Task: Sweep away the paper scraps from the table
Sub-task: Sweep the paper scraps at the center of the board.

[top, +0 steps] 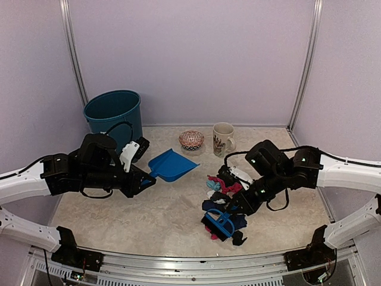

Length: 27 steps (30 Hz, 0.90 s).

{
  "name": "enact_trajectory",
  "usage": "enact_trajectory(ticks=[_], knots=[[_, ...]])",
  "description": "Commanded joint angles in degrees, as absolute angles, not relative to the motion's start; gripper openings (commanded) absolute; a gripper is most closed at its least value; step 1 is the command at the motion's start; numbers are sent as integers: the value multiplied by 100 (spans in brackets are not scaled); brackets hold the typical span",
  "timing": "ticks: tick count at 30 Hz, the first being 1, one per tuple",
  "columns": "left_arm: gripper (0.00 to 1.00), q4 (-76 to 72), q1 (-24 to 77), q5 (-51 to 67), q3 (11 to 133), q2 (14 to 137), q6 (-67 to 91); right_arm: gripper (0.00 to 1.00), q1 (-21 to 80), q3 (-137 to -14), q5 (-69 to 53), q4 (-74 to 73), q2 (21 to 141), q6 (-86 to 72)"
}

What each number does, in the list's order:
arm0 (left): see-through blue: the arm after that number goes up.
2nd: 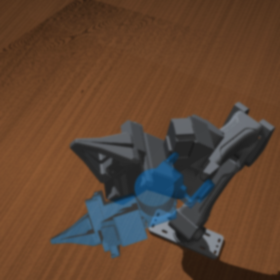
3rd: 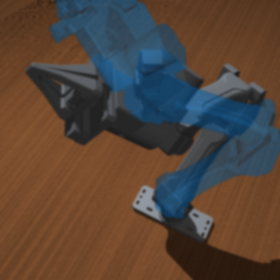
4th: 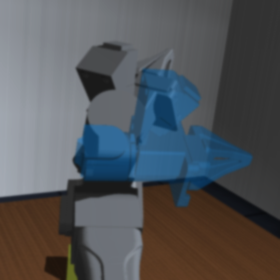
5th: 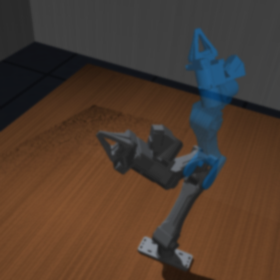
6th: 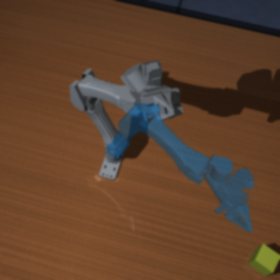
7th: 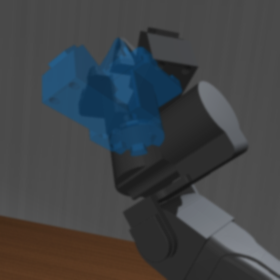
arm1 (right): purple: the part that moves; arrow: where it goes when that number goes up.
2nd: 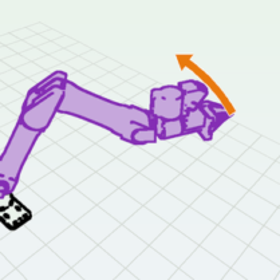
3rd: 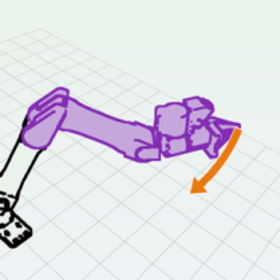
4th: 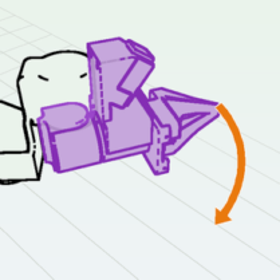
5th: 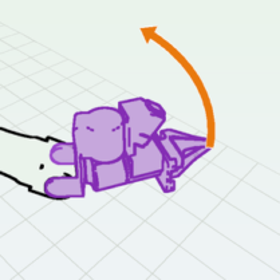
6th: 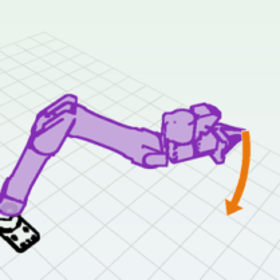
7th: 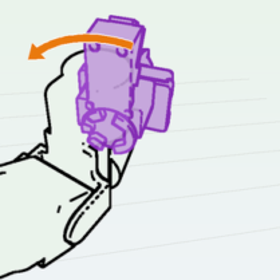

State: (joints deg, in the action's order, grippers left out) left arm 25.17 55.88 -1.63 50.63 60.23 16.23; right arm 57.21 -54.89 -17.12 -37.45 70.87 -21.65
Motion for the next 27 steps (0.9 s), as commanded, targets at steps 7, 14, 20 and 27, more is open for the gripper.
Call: enact_trajectory(ticks=[7,14,20,27], knots=[[0,2433,5623,-8,4763,5939,1598,0,5760,-6002,300,-4575,7792,-1350],[0,2380,5625,158,4510,5900,1712,0,5765,-6128,1424,-4667,7734,-1513],[0,2336,5787,403,4347,6170,1860,0,5763,-6377,1238,-4500,7184,-1537],[0,2401,6293,449,4431,6736,1980,0,5594,-6506,2089,-4765,6577,-1989]])
